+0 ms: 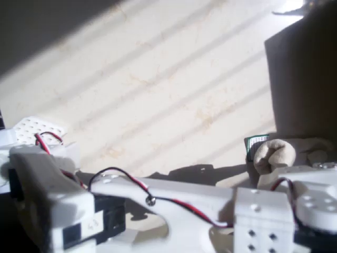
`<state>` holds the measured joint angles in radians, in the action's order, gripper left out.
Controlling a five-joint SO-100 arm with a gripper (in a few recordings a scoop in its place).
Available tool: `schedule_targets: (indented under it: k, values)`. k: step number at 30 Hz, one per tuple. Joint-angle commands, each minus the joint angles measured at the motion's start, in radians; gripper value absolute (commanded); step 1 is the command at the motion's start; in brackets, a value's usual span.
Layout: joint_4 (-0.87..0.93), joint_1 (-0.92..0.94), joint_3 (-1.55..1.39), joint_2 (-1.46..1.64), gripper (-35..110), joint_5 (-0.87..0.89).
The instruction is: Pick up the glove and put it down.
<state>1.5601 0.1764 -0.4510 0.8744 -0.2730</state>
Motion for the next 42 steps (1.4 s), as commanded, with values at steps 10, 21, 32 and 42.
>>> schedule_targets:
  k: [10, 21, 32, 42]
  values:
    - [-0.006, -0.225, 0.012, 0.071, 22, 0.008]
    - [-0.006, -0.227, 0.012, 0.069, 5, 0.006]
    - [-0.008, -0.222, 0.012, 0.069, 0, 0.005]
    - [-0.002, -0.213, 0.011, 0.069, 0, -0.005]
